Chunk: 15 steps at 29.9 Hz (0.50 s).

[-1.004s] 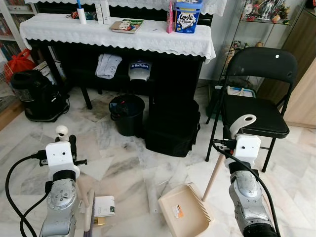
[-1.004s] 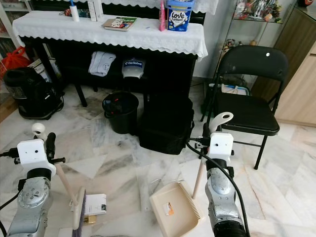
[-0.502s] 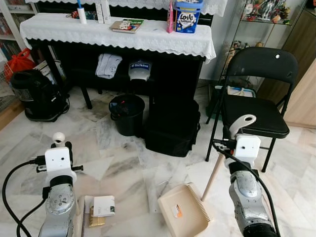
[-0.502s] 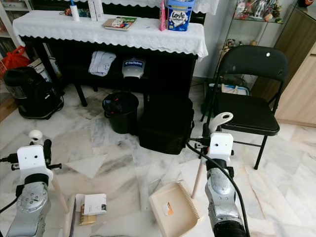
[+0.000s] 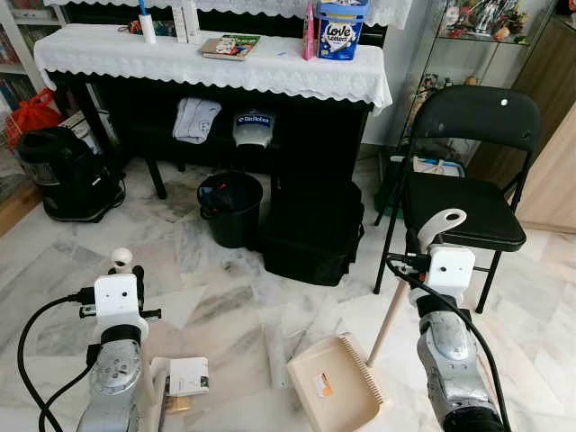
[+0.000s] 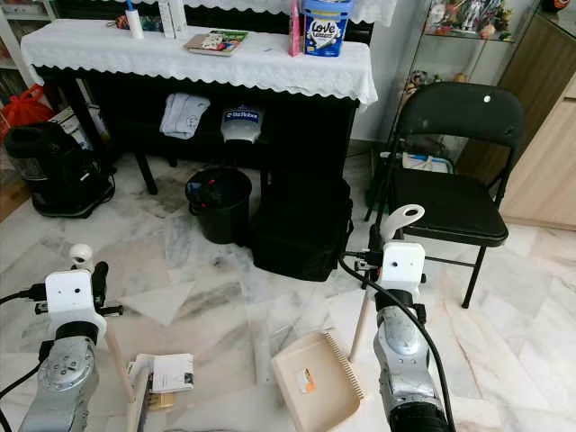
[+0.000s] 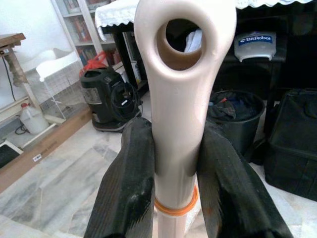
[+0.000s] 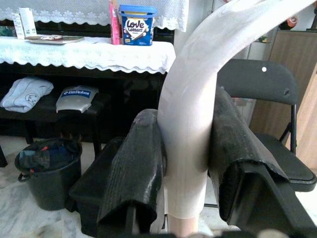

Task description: Sweep floor

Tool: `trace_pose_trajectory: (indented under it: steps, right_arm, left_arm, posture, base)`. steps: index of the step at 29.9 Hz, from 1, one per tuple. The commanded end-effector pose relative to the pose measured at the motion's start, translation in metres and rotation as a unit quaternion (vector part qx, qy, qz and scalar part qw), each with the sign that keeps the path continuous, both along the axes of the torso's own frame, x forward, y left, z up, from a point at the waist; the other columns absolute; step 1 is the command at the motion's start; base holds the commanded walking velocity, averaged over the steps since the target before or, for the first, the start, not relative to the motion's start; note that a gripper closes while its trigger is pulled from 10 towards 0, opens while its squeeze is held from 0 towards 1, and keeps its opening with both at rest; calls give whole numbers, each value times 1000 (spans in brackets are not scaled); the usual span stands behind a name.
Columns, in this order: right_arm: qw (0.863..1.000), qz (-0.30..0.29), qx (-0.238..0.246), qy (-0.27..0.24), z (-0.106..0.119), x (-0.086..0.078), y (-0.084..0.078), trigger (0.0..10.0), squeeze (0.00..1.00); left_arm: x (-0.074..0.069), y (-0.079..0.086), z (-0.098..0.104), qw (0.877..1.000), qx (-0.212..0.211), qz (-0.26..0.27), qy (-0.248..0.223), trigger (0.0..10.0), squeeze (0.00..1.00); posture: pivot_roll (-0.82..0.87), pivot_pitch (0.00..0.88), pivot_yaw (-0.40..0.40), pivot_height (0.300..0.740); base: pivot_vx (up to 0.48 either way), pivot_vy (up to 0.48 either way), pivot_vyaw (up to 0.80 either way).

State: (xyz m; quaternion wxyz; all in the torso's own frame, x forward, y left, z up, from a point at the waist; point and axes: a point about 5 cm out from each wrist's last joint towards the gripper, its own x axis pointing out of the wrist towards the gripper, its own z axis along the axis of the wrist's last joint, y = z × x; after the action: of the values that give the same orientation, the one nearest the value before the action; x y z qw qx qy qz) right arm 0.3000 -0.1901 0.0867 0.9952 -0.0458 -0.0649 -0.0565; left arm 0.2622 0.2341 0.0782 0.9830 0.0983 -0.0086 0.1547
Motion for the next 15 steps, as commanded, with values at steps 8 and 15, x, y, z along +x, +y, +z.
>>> trace_pose_trajectory:
  steps: [8, 15]
  right_arm:
    - [1000, 4, 1, -26, 10, 3, 2, 10000, 0]
    - [1000, 2, -1, -27, 11, 4, 0, 10000, 0]
  left_arm:
    - [6, -9, 9, 999, -13, -34, -22, 10000, 0]
    - [7, -14, 10, 998, -25, -58, -29, 10000, 0]
  posture:
    - [-19, 0, -30, 740]
    - [-16, 0, -29, 740]
  base:
    - [0, 0, 0]
    - [0, 0, 0]
